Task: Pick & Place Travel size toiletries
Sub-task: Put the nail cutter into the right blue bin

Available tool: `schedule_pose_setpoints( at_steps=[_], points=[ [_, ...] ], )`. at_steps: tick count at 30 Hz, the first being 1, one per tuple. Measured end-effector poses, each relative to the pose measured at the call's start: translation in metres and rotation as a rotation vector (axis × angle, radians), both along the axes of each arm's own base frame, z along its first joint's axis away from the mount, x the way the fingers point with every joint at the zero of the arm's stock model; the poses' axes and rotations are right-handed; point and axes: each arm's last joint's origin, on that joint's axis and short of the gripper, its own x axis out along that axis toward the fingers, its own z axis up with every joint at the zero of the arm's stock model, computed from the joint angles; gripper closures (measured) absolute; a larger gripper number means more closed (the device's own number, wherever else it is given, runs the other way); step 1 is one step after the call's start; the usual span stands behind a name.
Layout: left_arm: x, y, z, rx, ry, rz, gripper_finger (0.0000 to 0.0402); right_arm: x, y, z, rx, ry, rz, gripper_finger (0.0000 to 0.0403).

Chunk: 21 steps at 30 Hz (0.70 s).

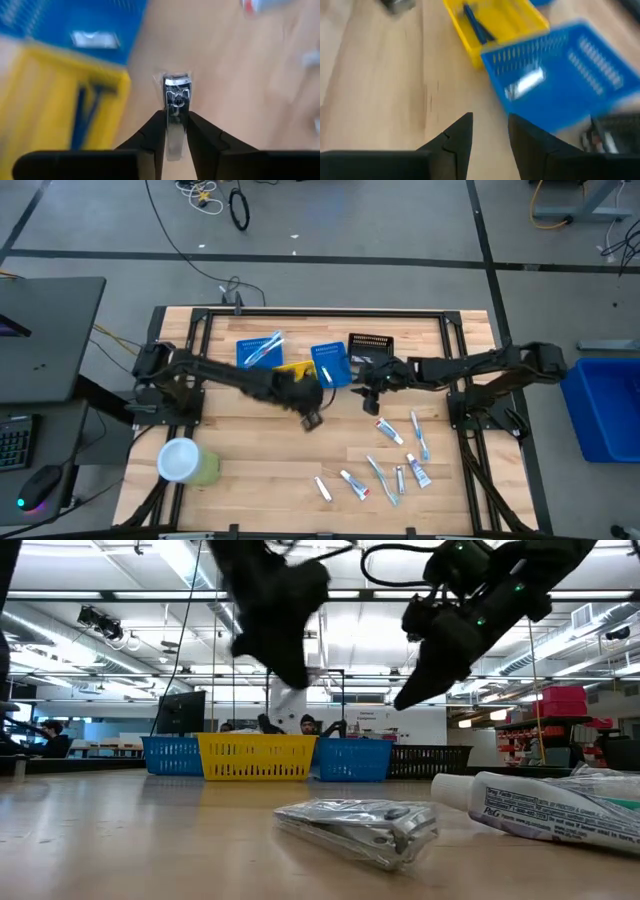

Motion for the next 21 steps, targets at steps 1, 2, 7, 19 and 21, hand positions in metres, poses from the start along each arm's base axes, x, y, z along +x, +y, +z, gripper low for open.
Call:
schedule_pose_setpoints(
  at_steps=[1,2,7,19,21],
  points=[
    [0.004,0.011,0.001,0.008,-0.029,-0.001,0.0324,-0.003,0.000,0.001,0.022,0.009,-0.019,0.0274],
    [0.008,0.022,0.003,0.015,-0.056,-0.003,0.0325,-0.005,0.000,0.002,0.043,0.020,-0.037,0.0275],
    [0.017,0.073,0.011,0.055,-0.178,0.047,0.0331,-0.012,0.001,0.000,0.120,0.075,-0.110,0.0278],
    [0.007,0.133,0.002,0.017,-0.217,0.080,0.0325,-0.027,0.003,-0.019,0.214,0.199,-0.220,0.0284],
    [0.007,0.133,0.002,0.023,-0.215,0.074,0.0325,-0.029,0.003,-0.024,0.230,0.202,-0.239,0.0286]
  ],
)
